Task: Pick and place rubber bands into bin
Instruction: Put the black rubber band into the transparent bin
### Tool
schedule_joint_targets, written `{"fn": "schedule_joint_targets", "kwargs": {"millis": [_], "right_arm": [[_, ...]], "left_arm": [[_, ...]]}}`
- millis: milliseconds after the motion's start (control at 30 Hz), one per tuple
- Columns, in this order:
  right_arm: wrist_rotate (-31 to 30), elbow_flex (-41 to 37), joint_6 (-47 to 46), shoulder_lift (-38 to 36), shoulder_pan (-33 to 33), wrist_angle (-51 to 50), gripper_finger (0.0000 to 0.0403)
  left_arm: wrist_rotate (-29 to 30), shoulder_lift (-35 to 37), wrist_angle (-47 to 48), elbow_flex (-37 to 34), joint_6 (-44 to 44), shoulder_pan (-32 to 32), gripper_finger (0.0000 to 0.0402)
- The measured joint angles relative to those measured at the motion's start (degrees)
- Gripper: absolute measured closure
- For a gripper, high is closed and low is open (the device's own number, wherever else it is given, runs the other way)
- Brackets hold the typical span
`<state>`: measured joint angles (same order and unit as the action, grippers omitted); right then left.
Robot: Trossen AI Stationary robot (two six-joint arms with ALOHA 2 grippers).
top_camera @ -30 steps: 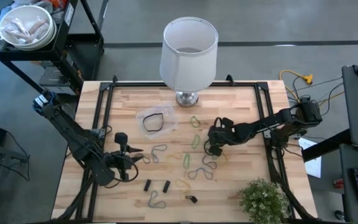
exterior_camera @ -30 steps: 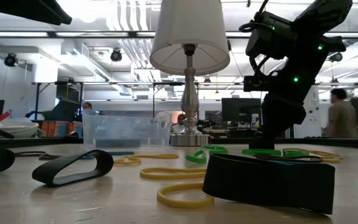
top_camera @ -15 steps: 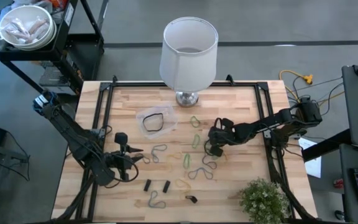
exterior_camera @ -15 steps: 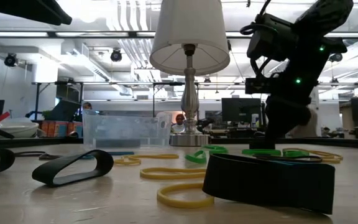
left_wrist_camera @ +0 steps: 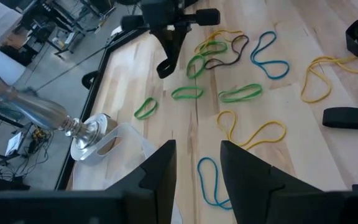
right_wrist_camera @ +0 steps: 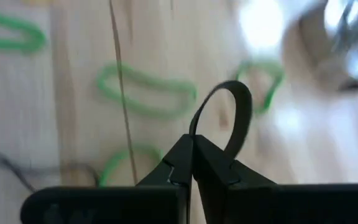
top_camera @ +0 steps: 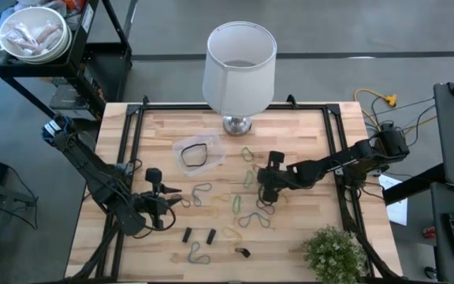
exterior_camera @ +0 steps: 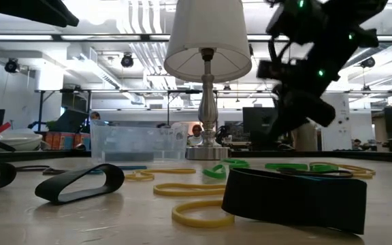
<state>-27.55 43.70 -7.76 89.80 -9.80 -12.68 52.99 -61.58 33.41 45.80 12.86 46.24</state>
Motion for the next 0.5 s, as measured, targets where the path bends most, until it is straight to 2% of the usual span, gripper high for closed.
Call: {"fn": "schedule_joint_targets", "kwargs": {"millis": [100, 333, 500], "right_arm": [[-2.8, 1.1, 5.5, 0.0, -1.4, 4.3, 0.0395], [-4.0, 6.6, 15.7, 0.5, -1.5, 12.1, 0.0395], [-3.6, 14.7, 24.1, 5.7, 0.3, 13.0, 0.0395]], "left_arm": [[0.0, 0.0, 0.0, 0.0, 0.0, 0.0, 0.0292], [1.3, 0.0, 0.0, 0.0, -0.1, 0.0, 0.0292], [1.3, 0.0, 0.0, 0.1, -0.2, 0.0, 0.0292]]}}
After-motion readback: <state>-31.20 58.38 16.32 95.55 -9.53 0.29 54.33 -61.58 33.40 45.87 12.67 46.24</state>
